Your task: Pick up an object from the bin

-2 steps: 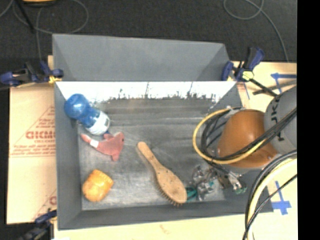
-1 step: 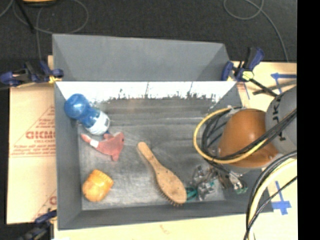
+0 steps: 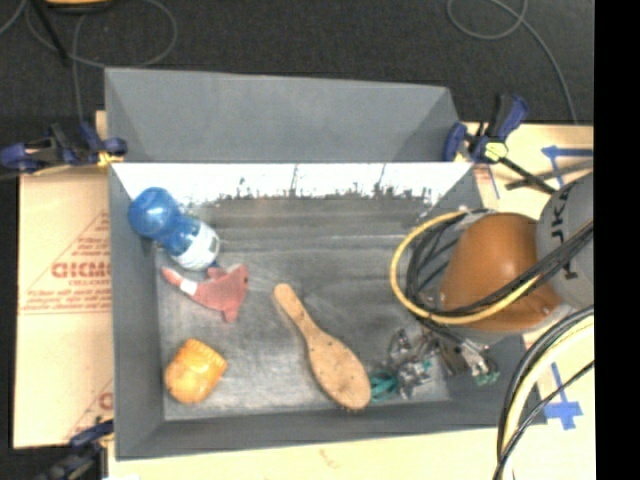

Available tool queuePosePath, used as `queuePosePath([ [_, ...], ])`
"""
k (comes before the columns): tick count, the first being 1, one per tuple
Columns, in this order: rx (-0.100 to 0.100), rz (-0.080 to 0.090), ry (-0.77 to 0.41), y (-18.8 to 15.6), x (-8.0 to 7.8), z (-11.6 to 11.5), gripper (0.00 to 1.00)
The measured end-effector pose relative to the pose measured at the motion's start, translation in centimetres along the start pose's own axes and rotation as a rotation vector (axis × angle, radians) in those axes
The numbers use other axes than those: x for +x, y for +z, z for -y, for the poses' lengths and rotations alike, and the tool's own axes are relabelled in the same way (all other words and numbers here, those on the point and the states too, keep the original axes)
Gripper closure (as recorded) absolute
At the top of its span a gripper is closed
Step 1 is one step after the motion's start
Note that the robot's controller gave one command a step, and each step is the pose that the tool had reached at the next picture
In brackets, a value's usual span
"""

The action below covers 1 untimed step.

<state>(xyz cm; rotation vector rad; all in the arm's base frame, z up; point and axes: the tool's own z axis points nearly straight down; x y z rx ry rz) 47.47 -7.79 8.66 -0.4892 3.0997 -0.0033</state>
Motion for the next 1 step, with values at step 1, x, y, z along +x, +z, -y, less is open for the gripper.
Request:
queuePosePath([
  [1, 0.000, 0.001, 0.000, -0.69, -0.04, 0.00, 1.00],
])
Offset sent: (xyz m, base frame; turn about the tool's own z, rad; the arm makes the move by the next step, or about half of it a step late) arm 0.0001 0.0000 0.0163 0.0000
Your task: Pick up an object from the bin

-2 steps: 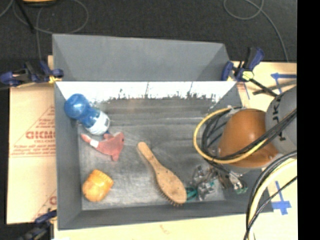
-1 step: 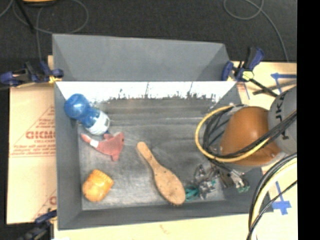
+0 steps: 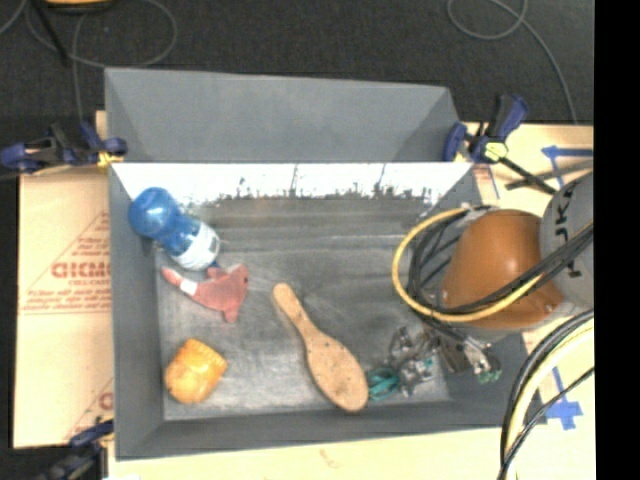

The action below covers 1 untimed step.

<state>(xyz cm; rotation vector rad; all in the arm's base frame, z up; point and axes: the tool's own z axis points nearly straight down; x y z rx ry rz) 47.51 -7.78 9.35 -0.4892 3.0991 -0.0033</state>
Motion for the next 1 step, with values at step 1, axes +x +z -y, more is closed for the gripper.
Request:
queuePosePath([
  [1, 0.000, 0.000, 0.000, -0.41, -0.03, 0.03, 1.00],
])
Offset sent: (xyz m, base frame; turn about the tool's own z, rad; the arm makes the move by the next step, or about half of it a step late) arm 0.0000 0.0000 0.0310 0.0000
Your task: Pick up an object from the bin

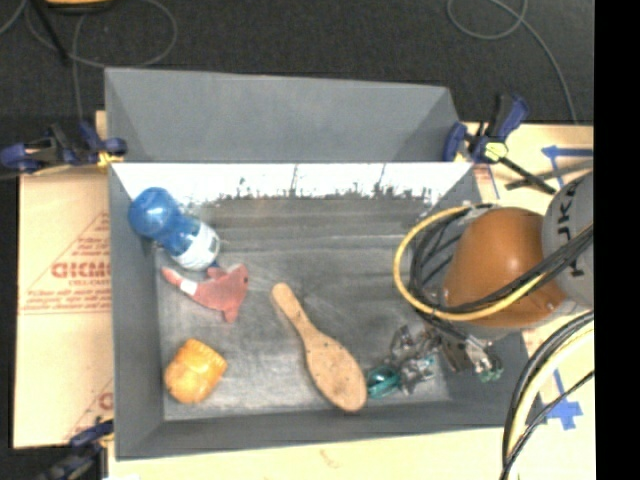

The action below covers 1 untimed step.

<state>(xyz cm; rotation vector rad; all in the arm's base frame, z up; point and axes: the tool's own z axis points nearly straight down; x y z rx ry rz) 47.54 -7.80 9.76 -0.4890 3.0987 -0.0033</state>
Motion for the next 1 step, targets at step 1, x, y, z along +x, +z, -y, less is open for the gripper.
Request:
queuePosePath([
  [1, -0.002, -0.003, 0.000, -0.53, 0.07, -0.01, 1.00],
])
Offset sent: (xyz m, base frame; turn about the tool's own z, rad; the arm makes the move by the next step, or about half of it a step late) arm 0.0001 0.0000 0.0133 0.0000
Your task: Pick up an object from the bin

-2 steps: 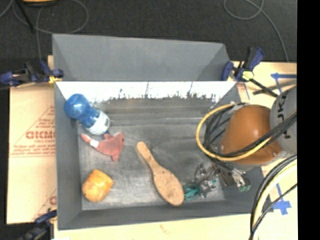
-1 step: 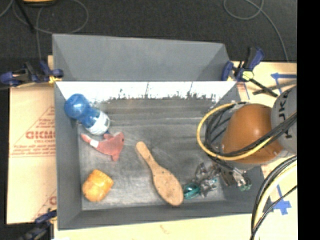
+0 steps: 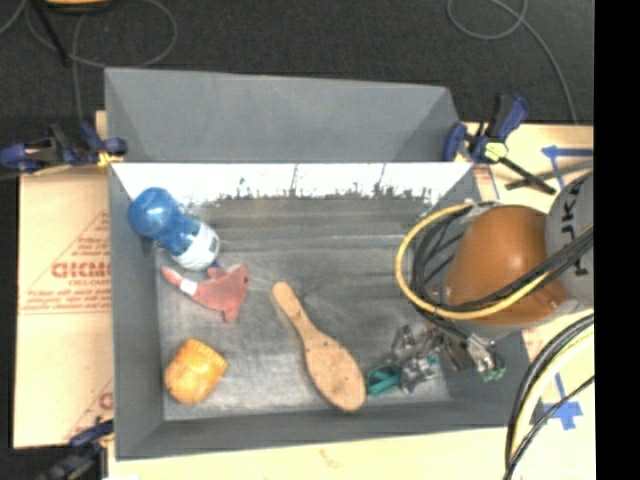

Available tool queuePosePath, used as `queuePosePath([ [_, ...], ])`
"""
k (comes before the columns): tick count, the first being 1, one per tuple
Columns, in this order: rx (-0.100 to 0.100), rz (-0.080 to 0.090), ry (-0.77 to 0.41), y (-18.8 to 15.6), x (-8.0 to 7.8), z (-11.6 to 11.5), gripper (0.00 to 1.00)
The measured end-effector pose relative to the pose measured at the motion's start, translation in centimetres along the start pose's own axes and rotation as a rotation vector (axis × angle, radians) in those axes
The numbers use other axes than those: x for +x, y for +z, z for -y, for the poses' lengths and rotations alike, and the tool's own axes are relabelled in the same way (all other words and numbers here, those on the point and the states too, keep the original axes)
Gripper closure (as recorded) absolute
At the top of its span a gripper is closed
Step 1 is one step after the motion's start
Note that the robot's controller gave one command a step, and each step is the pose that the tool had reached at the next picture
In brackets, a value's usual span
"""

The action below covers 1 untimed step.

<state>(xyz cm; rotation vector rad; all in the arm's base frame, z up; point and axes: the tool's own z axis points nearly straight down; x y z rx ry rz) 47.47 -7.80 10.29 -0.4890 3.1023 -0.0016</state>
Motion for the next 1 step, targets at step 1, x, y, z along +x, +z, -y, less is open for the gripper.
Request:
queuePosePath([
  [1, 0.001, 0.001, 0.000, -0.80, -0.04, 0.04, 1.00],
])
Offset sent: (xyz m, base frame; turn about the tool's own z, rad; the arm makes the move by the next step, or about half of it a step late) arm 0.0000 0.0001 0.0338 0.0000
